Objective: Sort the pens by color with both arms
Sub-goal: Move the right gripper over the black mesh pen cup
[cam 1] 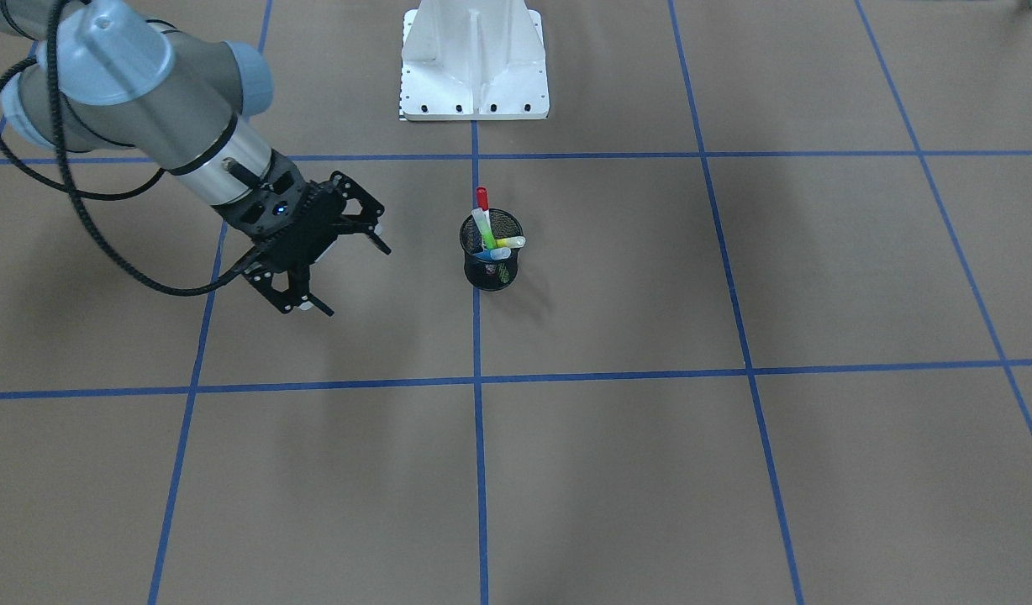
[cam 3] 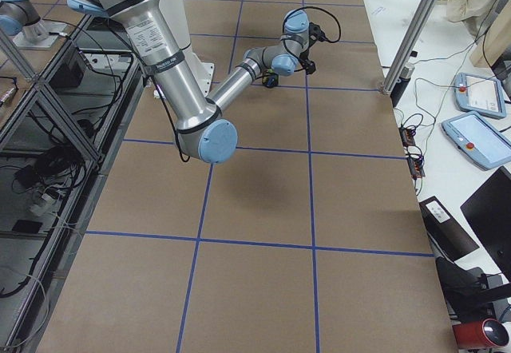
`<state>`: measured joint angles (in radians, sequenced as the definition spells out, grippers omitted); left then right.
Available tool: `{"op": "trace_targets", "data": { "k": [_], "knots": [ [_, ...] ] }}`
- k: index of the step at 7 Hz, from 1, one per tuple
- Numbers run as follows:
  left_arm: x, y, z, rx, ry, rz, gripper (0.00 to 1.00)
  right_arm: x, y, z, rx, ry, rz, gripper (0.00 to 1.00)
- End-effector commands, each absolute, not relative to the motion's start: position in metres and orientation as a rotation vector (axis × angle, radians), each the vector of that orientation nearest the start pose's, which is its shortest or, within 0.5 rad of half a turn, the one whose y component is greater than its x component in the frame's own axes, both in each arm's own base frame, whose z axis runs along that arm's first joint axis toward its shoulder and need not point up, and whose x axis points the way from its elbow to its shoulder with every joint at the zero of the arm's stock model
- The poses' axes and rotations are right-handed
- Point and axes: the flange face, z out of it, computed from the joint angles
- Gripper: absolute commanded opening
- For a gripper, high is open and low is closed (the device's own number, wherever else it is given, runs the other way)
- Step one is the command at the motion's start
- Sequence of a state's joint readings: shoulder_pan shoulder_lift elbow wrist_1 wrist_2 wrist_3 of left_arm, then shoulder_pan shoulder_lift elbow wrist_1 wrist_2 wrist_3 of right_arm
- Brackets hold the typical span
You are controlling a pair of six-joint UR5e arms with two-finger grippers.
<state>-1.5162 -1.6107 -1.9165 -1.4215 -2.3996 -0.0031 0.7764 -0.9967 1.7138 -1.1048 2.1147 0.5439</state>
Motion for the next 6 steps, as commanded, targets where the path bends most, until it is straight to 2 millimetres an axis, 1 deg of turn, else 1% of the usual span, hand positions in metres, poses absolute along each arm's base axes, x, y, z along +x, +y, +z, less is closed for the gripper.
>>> {"op": "trace_targets", "data": {
  "k": [1, 2, 4, 6],
  "knots": [
    [-0.032, -0.496, 0.483, 0.196, 0.833, 0.146, 0.99, -0.445, -0.477, 0.183, 0.589, -1.128, -0.419, 0.99],
    [-0.032, -0.496, 0.483, 0.196, 0.833, 0.146, 0.99, -0.455, -0.472, 0.169, 0.598, -1.136, -0.393, 0.99],
    [-0.032, -0.496, 0.483, 0.196, 0.833, 0.146, 0.99, -0.473, -0.461, 0.167, 0.606, -1.122, -0.349, 0.99],
    [-0.032, -0.496, 0.484, 0.196, 0.833, 0.146, 0.99, -0.496, -0.445, 0.169, 0.628, -1.09, -0.315, 0.99]
  ]
}}
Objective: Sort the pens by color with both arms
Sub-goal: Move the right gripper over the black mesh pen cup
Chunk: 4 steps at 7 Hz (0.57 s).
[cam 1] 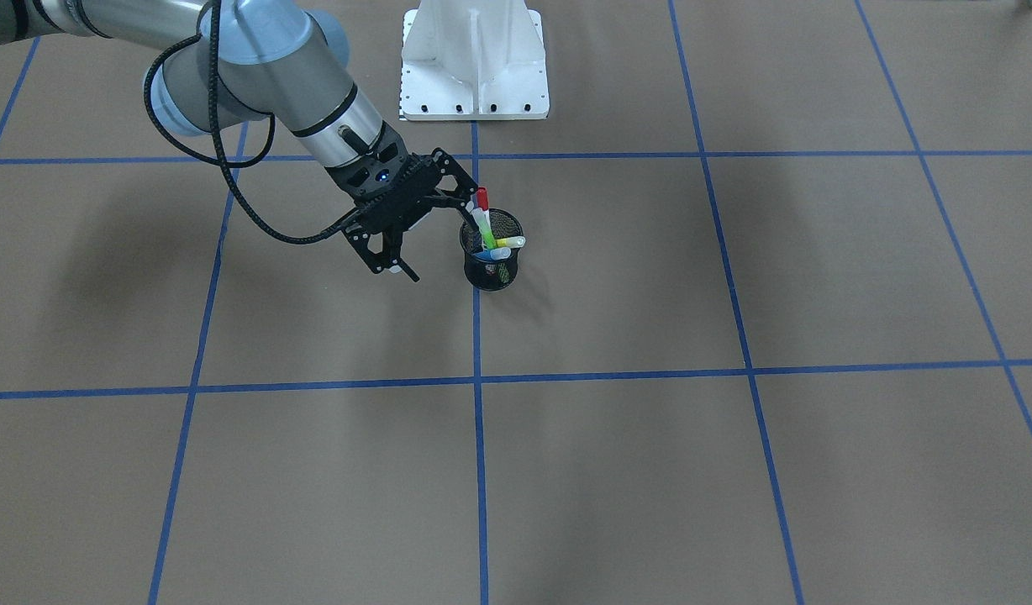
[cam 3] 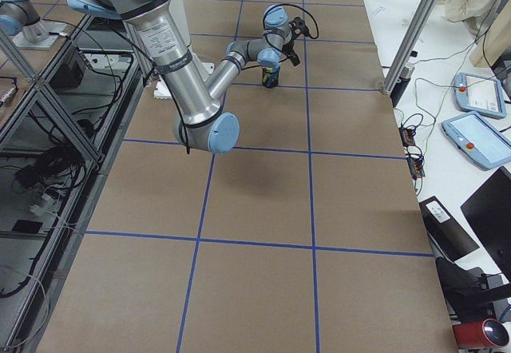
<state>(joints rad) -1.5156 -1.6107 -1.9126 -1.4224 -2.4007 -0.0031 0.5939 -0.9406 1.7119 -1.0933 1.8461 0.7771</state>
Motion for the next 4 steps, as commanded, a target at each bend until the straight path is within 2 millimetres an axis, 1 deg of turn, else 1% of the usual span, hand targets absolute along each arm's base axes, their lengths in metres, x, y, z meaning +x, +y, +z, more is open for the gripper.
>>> {"op": "trace_targets", "data": {
  "k": [1, 2, 3, 4],
  "knots": [
    [-0.032, -0.496, 0.484, 0.196, 0.833, 0.146, 0.99, -0.505, -0.44, 0.172, 0.631, -1.081, -0.315, 0.99],
    [-0.032, -0.496, 0.484, 0.196, 0.833, 0.146, 0.99, -0.515, -0.436, 0.175, 0.626, -1.073, -0.323, 0.99],
    [-0.032, -0.496, 0.484, 0.196, 0.833, 0.146, 0.99, -0.525, -0.426, 0.175, 0.64, -1.062, -0.322, 0.98],
    [-0.032, -0.496, 0.484, 0.196, 0.833, 0.146, 0.99, -0.53, -0.419, 0.173, 0.642, -1.066, -0.334, 0.97]
  ]
}}
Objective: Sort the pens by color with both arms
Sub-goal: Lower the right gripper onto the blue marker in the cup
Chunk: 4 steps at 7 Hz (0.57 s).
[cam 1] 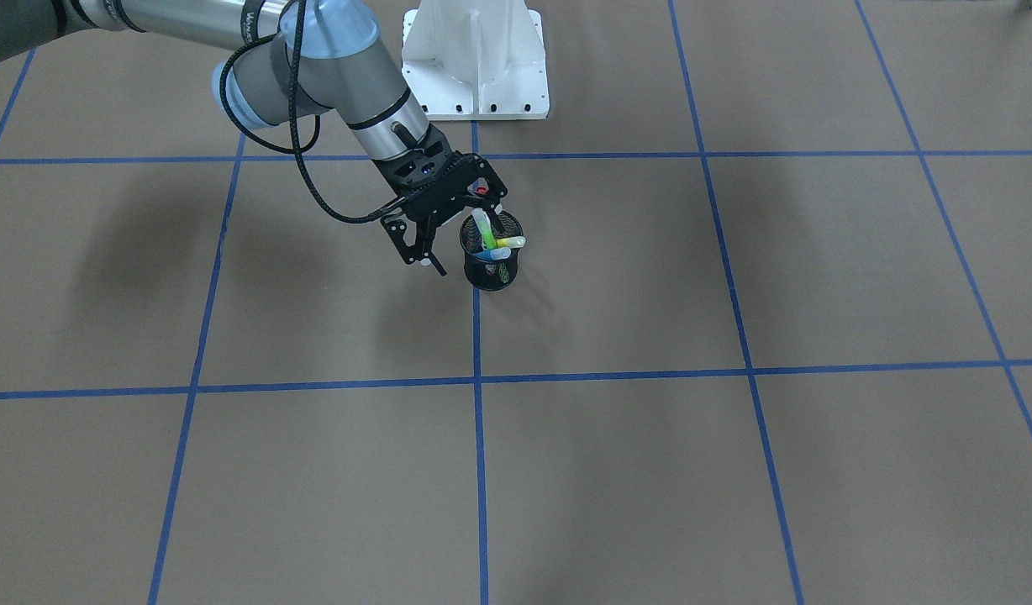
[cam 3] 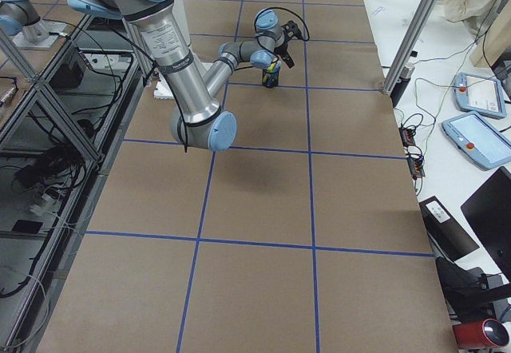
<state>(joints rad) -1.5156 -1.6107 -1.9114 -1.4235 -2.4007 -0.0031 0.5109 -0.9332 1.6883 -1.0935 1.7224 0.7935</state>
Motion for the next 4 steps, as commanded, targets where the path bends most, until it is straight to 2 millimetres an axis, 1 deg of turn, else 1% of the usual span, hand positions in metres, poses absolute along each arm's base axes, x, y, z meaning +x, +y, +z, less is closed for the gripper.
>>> {"op": "trace_targets", "data": {
  "k": [1, 2, 3, 4],
  "knots": [
    [-0.0325, -0.4963, 0.4837, 0.197, 0.833, 0.146, 0.99, -0.5328, -0.4155, 0.1712, 0.649, -1.07, -0.347, 0.95],
    [-0.0324, -0.4969, 0.4837, 0.197, 0.833, 0.146, 0.99, -0.5317, -0.4161, 0.1696, 0.701, -1.093, -0.363, 0.94],
    [-0.0324, -0.4967, 0.483, 0.198, 0.833, 0.147, 0.99, -0.5327, -0.4175, 0.1717, 0.737, -1.076, -0.384, 0.94],
    [-0.0324, -0.4969, 0.4837, 0.197, 0.833, 0.146, 0.99, -0.5343, -0.4153, 0.1735, 0.746, -1.069, -0.401, 0.91]
  ]
}}
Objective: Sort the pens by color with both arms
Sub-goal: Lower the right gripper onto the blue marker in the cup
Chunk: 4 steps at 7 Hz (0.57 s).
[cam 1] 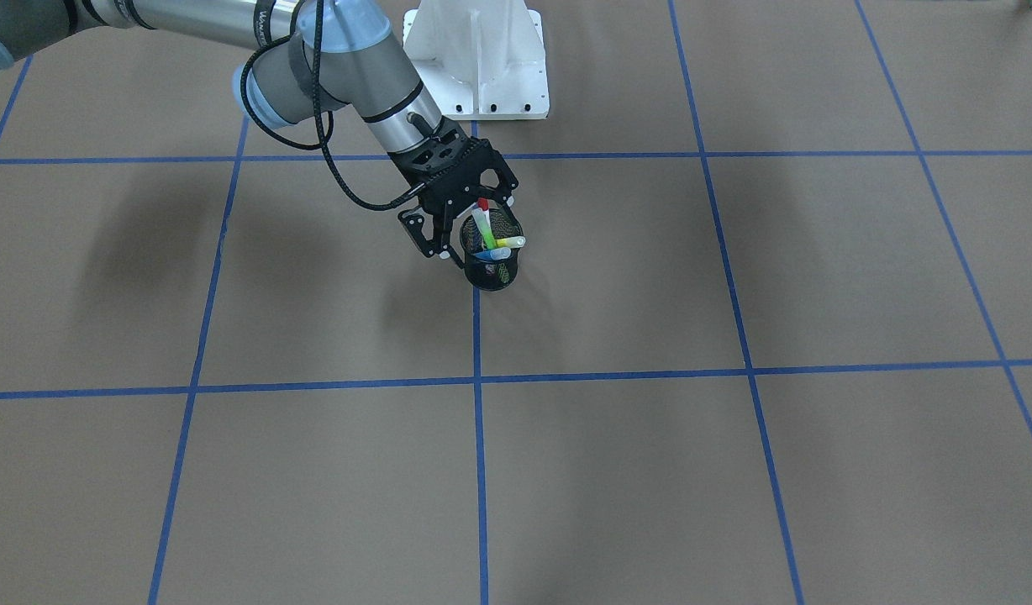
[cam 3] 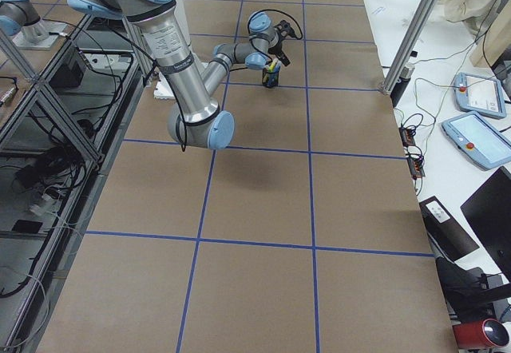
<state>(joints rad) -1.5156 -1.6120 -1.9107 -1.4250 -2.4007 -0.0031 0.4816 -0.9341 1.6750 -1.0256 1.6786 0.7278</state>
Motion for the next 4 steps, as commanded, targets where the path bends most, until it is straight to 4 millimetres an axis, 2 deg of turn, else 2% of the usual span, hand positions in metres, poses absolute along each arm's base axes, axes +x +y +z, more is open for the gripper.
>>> {"op": "trace_targets", "data": {
  "k": [1, 4],
  "knots": [
    [-0.032, -0.497, 0.484, 0.197, 0.833, 0.146, 0.99, -0.54, -0.416, 0.175, 0.751, -1.055, -0.397, 0.88],
    [-0.032, -0.497, 0.483, 0.198, 0.833, 0.147, 0.99, -0.554, -0.405, 0.18, 0.754, -1.045, -0.4, 0.73]
  ]
}}
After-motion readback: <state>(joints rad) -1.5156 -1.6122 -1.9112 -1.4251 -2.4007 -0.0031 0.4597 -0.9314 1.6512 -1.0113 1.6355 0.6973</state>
